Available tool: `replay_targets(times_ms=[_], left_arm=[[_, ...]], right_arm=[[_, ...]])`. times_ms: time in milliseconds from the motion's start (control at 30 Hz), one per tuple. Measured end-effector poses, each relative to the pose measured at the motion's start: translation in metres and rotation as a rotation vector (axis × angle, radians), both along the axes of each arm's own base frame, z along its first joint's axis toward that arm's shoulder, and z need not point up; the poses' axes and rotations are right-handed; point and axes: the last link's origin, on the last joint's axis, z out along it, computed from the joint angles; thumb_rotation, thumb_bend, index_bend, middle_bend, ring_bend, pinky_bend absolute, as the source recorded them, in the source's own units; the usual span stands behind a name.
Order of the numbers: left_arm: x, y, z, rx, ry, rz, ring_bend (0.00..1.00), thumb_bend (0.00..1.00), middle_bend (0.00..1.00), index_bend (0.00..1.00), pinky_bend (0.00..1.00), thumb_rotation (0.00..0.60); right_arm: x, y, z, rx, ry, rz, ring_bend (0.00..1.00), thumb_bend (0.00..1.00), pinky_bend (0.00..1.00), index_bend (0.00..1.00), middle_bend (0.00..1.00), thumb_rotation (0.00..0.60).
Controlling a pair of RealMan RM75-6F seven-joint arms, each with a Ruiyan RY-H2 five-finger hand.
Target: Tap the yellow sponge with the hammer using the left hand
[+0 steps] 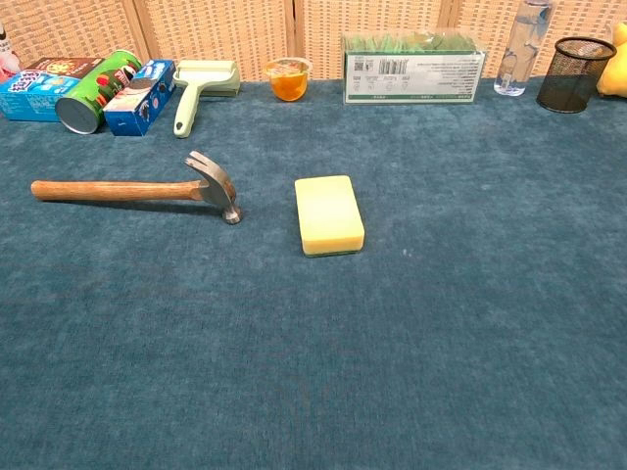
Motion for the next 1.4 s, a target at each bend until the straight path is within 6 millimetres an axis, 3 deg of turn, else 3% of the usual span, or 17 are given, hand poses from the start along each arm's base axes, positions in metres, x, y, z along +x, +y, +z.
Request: replay_targets(times_ms=[467, 733, 867, 1167, 1300, 1400], left_arm=[[0.003, 0.006, 0.001, -0.024, 0.005, -0.006, 0.08, 0.23, 0.16, 0.21, 0.21, 0.6], [0.005, 0.027, -0.004, -0.102, 0.01, -0.024, 0.14, 0.21, 0.22, 0.21, 0.22, 0.6], [0.011, 0.047, -0.006, -0.139, 0.029, -0.077, 0.16, 0.19, 0.22, 0.23, 0.3, 0.6], [0.037, 0.105, -0.02, -0.24, 0.147, -0.22, 0.2, 0.25, 0.24, 0.24, 0.32, 0.6], [0.057, 0.138, -0.038, -0.309, 0.178, -0.29, 0.22, 0.38, 0.29, 0.24, 0.32, 0.6], [0.07, 0.156, -0.05, -0.354, 0.185, -0.321, 0.22, 0.42, 0.29, 0.24, 0.32, 0.6]], right_arm=[[-0.003, 0.003, 0.0, -0.014, -0.029, -0.004, 0.52, 0.22, 0.36, 0.57, 0.61, 0.6], [-0.006, 0.009, 0.003, -0.028, -0.035, -0.009, 0.52, 0.22, 0.36, 0.57, 0.61, 0.6], [-0.007, 0.013, 0.005, -0.042, -0.038, -0.014, 0.52, 0.22, 0.36, 0.57, 0.61, 0.6], [-0.012, 0.021, 0.009, -0.069, -0.037, -0.041, 0.52, 0.22, 0.36, 0.57, 0.61, 0.6], [-0.012, 0.021, 0.01, -0.073, -0.033, -0.048, 0.52, 0.22, 0.36, 0.57, 0.61, 0.6], [-0.013, 0.021, 0.011, -0.076, -0.032, -0.052, 0.52, 0.22, 0.36, 0.57, 0.61, 0.6]])
